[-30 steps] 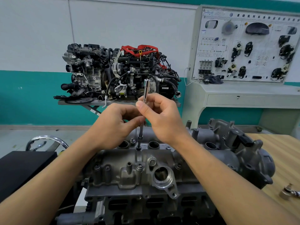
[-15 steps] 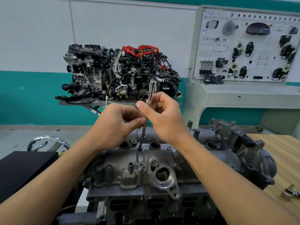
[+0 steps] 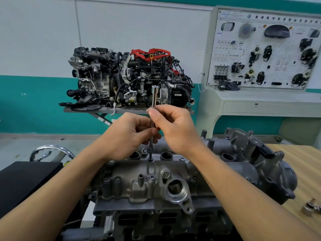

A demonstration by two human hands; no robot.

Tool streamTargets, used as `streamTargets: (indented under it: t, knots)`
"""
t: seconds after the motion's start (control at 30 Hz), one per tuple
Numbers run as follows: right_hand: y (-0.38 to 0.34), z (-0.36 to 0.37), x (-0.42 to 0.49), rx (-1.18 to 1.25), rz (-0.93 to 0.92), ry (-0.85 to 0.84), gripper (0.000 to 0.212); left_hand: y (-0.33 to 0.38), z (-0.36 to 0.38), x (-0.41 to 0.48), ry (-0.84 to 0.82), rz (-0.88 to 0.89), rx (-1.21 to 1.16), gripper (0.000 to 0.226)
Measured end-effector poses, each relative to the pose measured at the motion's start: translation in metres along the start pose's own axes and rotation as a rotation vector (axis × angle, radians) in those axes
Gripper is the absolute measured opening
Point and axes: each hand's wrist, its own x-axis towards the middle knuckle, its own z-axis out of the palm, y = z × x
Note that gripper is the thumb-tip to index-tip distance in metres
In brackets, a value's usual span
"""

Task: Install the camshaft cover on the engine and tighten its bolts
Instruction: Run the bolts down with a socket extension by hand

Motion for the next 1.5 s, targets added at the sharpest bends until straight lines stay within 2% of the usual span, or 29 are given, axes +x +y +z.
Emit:
streamTargets:
  t: [0.17, 0.33, 0.4, 0.6, 0.7, 0.87, 1.03, 1.23, 1.5]
  knots:
    - [0.0, 0.002, -0.001, -0.078, 0.036, -0.022, 0.016, 0.0, 0.001, 0.001, -0.048, 0.029, 0.12, 0.022]
    - [-0.002, 0.001, -0.001, -0.186, -0.025, 0.066, 0.021, -0.006, 0.001, 0.001, 0.058, -0.019, 0.127, 0.016]
    - [-0.003, 0.003, -0.002, -0.218, -0.039, 0.105, 0.021, -0.007, 0.001, 0.002, 0.056, -0.048, 0.1, 0.016]
    - [-0.003, 0.009, -0.001, -0.282, -0.055, 0.193, 0.024, -0.006, 0.001, 0.0, 0.025, 0.008, 0.07, 0.016]
    - [-0.009, 0.009, 0.003, -0.261, -0.004, 0.161, 0.029, -0.004, 0.0, -0.001, 0.066, 0.027, 0.058, 0.014]
    - [-0.033, 0.014, 0.023, -0.183, -0.091, 0.061, 0.021, 0.003, -0.009, -0.007, 0.257, 0.082, -0.054, 0.013]
    - [-0.041, 0.049, 0.034, -0.196, -0.1, -0.067, 0.023, -0.009, -0.044, -0.031, 0.351, 0.023, -0.009, 0.01]
    - [-0.031, 0.072, 0.035, -0.182, -0.042, -0.059, 0.026, -0.017, -0.05, -0.044, 0.412, -0.065, 0.074, 0.012]
    - [-0.023, 0.07, 0.03, -0.214, -0.006, -0.069, 0.025, -0.021, -0.037, -0.046, 0.447, -0.069, 0.094, 0.015]
